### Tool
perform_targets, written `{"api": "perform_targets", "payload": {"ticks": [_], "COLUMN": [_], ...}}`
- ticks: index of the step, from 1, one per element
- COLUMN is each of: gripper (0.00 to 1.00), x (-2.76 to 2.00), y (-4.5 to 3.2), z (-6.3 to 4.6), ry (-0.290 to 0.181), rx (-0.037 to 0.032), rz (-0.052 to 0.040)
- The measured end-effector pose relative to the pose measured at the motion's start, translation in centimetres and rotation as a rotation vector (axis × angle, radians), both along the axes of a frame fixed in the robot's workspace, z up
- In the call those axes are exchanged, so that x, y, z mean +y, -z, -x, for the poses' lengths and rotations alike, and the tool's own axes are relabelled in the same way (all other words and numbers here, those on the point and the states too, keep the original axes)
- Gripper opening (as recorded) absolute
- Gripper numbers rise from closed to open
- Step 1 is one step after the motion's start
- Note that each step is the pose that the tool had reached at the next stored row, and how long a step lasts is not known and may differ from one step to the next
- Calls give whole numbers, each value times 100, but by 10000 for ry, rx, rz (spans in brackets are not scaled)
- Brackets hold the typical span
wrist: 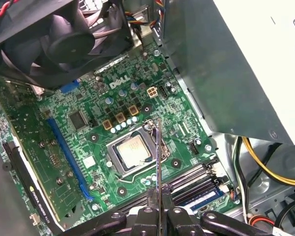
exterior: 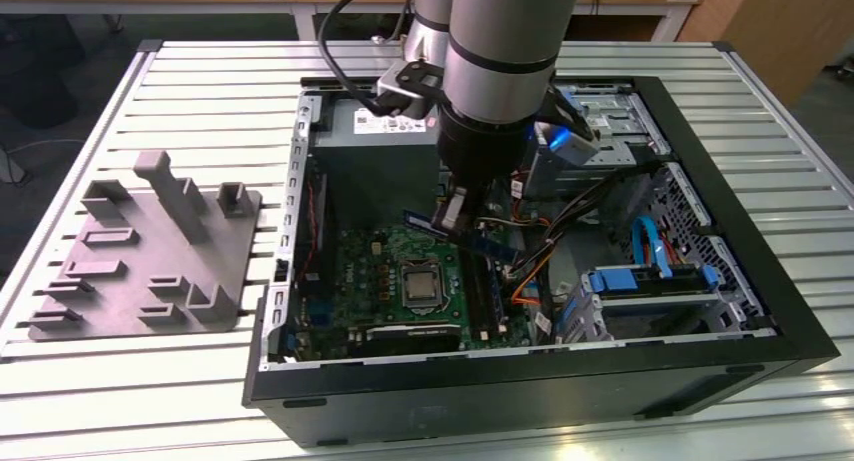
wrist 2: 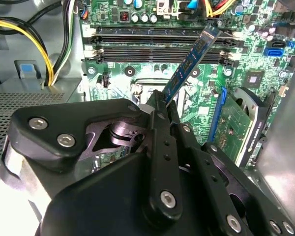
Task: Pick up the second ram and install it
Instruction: 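Insert the second ram into the second slot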
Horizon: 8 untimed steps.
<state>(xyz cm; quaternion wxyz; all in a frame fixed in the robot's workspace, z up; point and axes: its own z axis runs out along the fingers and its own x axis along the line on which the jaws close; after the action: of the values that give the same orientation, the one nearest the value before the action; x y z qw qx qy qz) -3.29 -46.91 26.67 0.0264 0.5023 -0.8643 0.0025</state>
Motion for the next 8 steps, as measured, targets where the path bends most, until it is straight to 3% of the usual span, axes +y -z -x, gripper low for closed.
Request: {"api": "perform_targets", "payload": {"ticks": [8], "gripper": [14], "x": [0], "y": [6], "z": [0], "ry": [388], "rx": [0], "rz": [61]}}
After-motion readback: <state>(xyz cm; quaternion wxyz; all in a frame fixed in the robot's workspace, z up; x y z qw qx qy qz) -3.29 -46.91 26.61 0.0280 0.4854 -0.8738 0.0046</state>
